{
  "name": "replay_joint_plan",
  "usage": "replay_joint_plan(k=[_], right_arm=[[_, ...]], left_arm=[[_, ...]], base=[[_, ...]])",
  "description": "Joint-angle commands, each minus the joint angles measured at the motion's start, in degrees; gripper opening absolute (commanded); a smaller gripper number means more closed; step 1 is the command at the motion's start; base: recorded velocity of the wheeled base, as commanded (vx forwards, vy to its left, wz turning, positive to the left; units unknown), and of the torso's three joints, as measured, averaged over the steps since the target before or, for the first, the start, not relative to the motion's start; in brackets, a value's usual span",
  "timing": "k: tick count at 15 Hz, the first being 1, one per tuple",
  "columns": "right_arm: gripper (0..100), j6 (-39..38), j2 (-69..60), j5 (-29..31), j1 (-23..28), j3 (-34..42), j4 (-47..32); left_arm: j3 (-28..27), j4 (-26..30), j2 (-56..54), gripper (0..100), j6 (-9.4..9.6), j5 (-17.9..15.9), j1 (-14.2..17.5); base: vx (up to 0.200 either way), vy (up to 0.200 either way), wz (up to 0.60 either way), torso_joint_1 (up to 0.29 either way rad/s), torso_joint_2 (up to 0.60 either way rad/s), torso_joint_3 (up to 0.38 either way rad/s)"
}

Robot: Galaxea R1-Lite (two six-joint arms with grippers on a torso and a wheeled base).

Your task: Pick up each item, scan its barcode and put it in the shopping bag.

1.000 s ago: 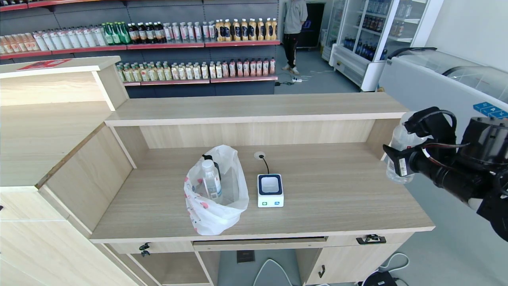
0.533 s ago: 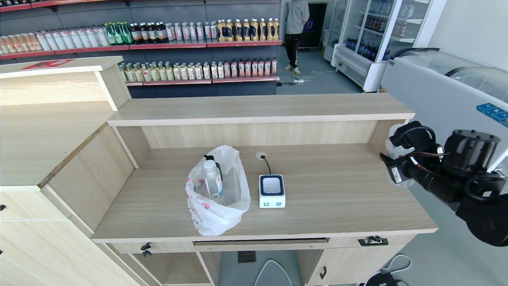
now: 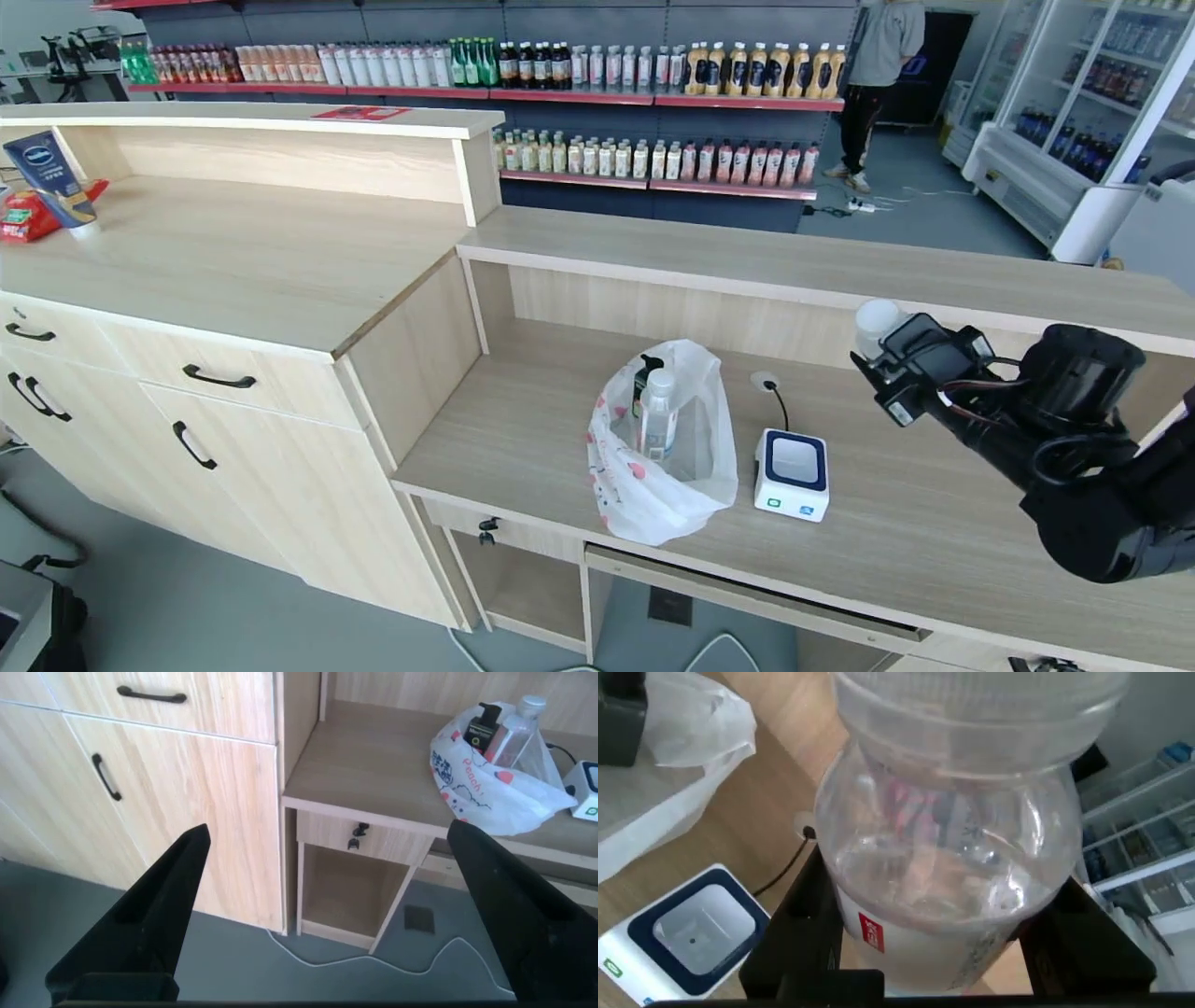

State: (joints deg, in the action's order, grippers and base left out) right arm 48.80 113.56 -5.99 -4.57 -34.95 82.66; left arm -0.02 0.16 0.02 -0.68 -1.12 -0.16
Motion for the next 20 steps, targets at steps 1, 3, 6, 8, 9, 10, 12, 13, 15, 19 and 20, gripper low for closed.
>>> replay_joint_plan(k=[1, 3, 6, 8, 9, 10, 12, 13, 15, 19, 20], right_arm=[[0, 4.37, 4.83, -3.86, 3.43, 0.32, 3.38], [0, 5.87, 6.77, -13.35, 5.54, -0.03, 6.11], [0, 5.87, 8.7, -21.61, 8.0, -0.56, 7.07], [0, 5.87, 10.55, -24.25, 9.05, -2.32, 7.34], [0, 5.61, 11.6, -26.45, 9.14, -3.28, 7.34], [0, 5.43, 12.57, -28.38, 9.23, -4.07, 7.34], [0, 5.43, 13.97, -31.63, 9.41, -4.95, 7.34], [0, 5.43, 14.59, -32.69, 9.41, -5.22, 7.34], [0, 5.43, 16.0, -36.38, 9.93, -6.53, 7.34], [0, 6.13, 18.28, -39.72, 10.37, -9.52, 7.34], [0, 6.57, 18.98, -39.89, 10.37, -10.31, 7.34]], left_arm=[[0.02, 0.11, 0.06, 100, -0.02, -0.02, -0.02], [0.02, 0.02, 0.06, 100, -0.02, -0.02, -0.02], [0.02, 0.11, 0.06, 100, -0.02, -0.02, -0.02], [0.02, 0.02, 0.06, 100, -0.02, -0.02, -0.02], [0.02, 0.02, 0.06, 100, -0.02, -0.02, -0.02], [0.02, 0.11, 0.06, 100, -0.02, -0.02, -0.02], [0.02, 0.11, 0.06, 100, -0.02, -0.02, -0.02], [0.02, 0.11, 0.06, 100, -0.02, -0.02, -0.02], [0.02, 0.02, 0.06, 100, -0.02, -0.02, -0.02], [0.02, 0.11, 0.06, 100, -0.02, -0.02, -0.02], [0.02, 0.02, 0.06, 100, -0.02, -0.11, -0.02]], base=[[0.0, 0.0, 0.0, 0.0, 0.0, 0.0], [0.0, 0.0, 0.0, 0.0, 0.0, 0.0], [0.0, 0.0, 0.0, 0.0, 0.0, 0.0], [0.0, 0.0, 0.0, 0.0, 0.0, 0.0], [0.0, 0.0, 0.0, 0.0, 0.0, 0.0], [0.0, 0.0, 0.0, 0.0, 0.0, 0.0], [0.0, 0.0, 0.0, 0.0, 0.0, 0.0], [0.0, 0.0, 0.0, 0.0, 0.0, 0.0], [0.0, 0.0, 0.0, 0.0, 0.0, 0.0], [0.0, 0.0, 0.0, 0.0, 0.0, 0.0], [0.0, 0.0, 0.0, 0.0, 0.0, 0.0]])
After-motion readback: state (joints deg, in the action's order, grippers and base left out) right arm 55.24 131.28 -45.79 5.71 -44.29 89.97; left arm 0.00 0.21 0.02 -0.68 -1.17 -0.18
